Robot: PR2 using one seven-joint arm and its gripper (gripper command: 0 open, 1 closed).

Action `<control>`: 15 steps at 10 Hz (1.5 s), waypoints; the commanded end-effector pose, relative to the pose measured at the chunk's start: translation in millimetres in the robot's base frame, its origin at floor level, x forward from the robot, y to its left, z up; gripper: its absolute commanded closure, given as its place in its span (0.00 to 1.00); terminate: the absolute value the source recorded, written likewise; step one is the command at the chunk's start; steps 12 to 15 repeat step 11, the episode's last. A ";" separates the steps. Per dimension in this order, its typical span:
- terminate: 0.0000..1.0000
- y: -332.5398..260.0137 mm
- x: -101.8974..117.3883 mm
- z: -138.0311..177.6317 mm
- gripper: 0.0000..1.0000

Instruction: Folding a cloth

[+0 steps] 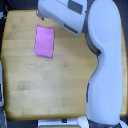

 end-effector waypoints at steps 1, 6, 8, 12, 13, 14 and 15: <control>0.00 -178.2 -2.9 21.3 0.00; 0.00 -299.7 -14.4 29.7 0.00; 0.00 -353.3 -23.4 27.6 0.00; 1.00 -401.9 -28.9 22.8 0.00; 1.00 -401.9 -28.9 22.8 0.00; 1.00 -401.9 -28.9 22.8 0.00; 1.00 -401.9 -28.9 22.8 0.00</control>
